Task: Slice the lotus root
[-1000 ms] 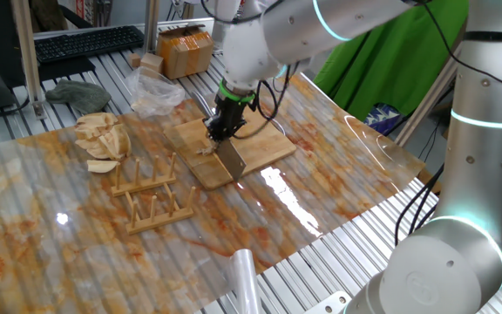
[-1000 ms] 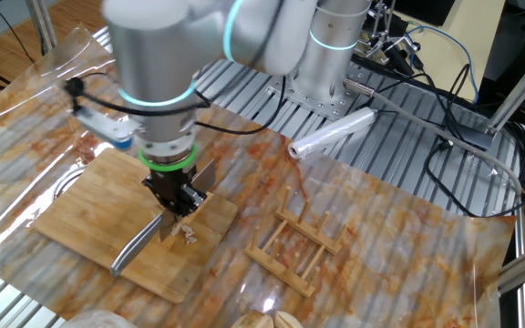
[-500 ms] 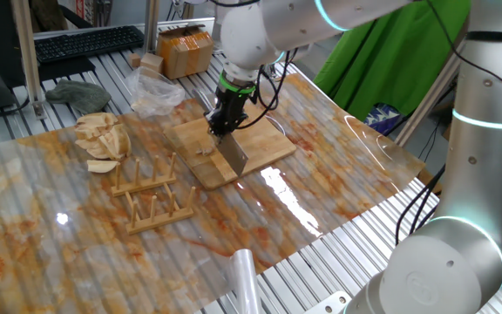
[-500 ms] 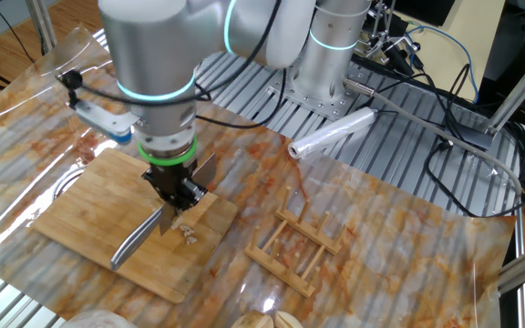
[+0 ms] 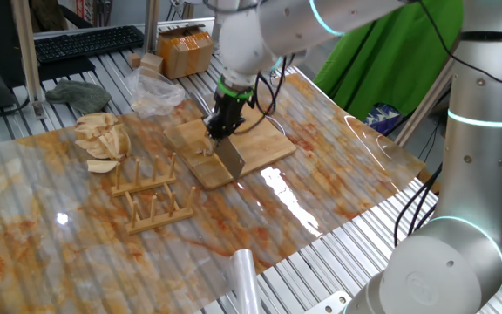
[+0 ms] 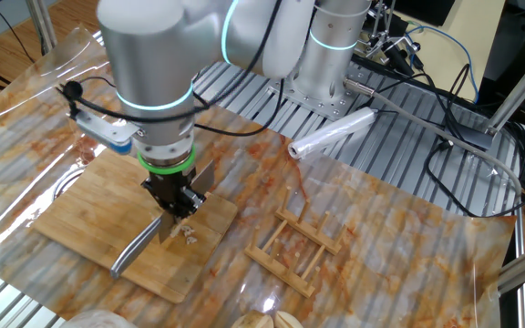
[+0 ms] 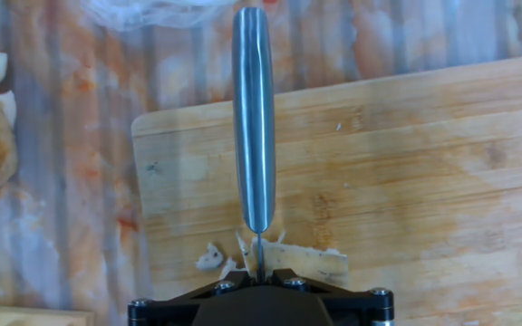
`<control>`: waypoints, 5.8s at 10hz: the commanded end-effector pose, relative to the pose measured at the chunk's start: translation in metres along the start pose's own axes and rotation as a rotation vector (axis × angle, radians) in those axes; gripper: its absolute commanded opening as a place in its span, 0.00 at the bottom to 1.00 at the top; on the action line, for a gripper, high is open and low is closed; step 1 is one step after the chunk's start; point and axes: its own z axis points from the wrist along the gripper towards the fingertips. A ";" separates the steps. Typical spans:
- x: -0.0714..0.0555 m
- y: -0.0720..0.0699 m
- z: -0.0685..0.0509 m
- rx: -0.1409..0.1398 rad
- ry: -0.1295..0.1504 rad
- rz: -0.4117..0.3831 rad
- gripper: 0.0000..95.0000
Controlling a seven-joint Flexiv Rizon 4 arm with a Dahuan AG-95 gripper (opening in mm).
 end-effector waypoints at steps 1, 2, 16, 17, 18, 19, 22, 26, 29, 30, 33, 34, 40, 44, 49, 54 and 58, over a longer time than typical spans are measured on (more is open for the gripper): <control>-0.003 0.000 0.012 0.001 0.044 0.012 0.00; -0.004 0.000 0.000 0.003 0.055 0.013 0.00; 0.002 0.007 -0.005 -0.016 0.036 0.032 0.00; 0.006 0.008 -0.002 -0.008 0.042 0.032 0.00; 0.008 0.008 0.003 -0.009 0.036 0.034 0.00; 0.009 0.008 0.007 -0.009 0.031 0.036 0.00; 0.002 0.010 -0.005 -0.010 0.055 0.040 0.00; -0.002 0.011 -0.006 -0.010 0.061 0.044 0.00; -0.001 0.011 -0.020 0.004 0.073 0.042 0.00; 0.000 0.011 -0.024 0.006 0.075 0.043 0.00; 0.001 0.010 -0.034 0.004 0.087 0.054 0.00; 0.001 0.012 -0.035 0.004 0.086 0.059 0.00; 0.002 0.009 -0.044 0.053 0.105 0.022 0.00; 0.003 -0.004 -0.043 0.045 0.091 0.021 0.00; 0.003 -0.004 -0.036 0.039 0.090 0.027 0.00; 0.000 -0.002 -0.007 0.032 0.073 0.027 0.00; 0.000 -0.002 -0.004 0.029 0.067 0.030 0.00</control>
